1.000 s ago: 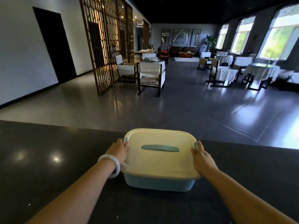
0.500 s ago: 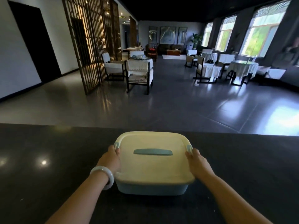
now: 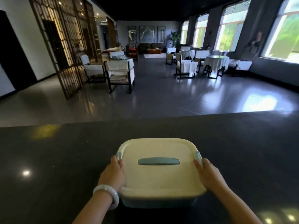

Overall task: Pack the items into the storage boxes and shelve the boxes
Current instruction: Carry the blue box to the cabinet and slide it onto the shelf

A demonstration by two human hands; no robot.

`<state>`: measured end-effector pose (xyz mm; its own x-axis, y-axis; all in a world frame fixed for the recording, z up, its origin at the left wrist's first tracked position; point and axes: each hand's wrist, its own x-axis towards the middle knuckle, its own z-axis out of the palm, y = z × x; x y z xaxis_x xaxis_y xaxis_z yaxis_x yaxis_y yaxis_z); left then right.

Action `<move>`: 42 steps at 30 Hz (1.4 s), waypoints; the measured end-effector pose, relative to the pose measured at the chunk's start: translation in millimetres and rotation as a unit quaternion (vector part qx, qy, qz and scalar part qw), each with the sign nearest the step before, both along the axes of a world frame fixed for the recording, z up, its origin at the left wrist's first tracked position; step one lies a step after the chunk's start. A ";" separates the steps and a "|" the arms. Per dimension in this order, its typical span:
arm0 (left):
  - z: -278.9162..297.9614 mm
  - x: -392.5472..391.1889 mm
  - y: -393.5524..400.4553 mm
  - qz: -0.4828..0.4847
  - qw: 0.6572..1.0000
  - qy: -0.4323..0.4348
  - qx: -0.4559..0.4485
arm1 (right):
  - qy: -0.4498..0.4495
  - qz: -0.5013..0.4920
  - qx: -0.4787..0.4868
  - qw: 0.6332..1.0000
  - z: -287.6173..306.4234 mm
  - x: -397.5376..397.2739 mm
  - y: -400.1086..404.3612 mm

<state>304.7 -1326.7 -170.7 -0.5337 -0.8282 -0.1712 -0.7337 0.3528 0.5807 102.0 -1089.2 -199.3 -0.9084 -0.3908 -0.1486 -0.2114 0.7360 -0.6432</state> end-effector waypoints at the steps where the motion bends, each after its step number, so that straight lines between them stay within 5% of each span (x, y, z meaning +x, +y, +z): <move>1: 1.3 -5.4 13.6 -0.011 1.000 -0.006 -0.002 | -0.005 -0.007 -0.005 1.000 0.9 -0.2 17.2; 16: -6.4 -120.8 280.5 -0.181 0.980 0.065 0.053 | 0.010 -0.225 -0.054 0.973 0.4 -31.5 347.0; 24: -4.2 -190.1 435.0 -0.334 0.937 0.087 0.047 | 0.027 -0.346 -0.111 0.931 2.5 -14.8 523.1; 35: -16.8 -310.5 690.0 -0.544 0.834 0.073 0.055 | 0.062 -0.564 -0.171 0.806 -10.6 43.3 743.1; 42: -40.7 -408.9 845.6 -0.637 0.763 0.072 0.076 | 0.085 -0.656 -0.155 0.734 -8.2 0.8 860.1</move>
<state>-104.3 -481.1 -211.4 -0.9117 0.4036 -0.0775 0.2247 0.6474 0.7283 102.8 -229.1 -207.5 -0.5283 0.8455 -0.0773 0.4511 0.2024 -0.8692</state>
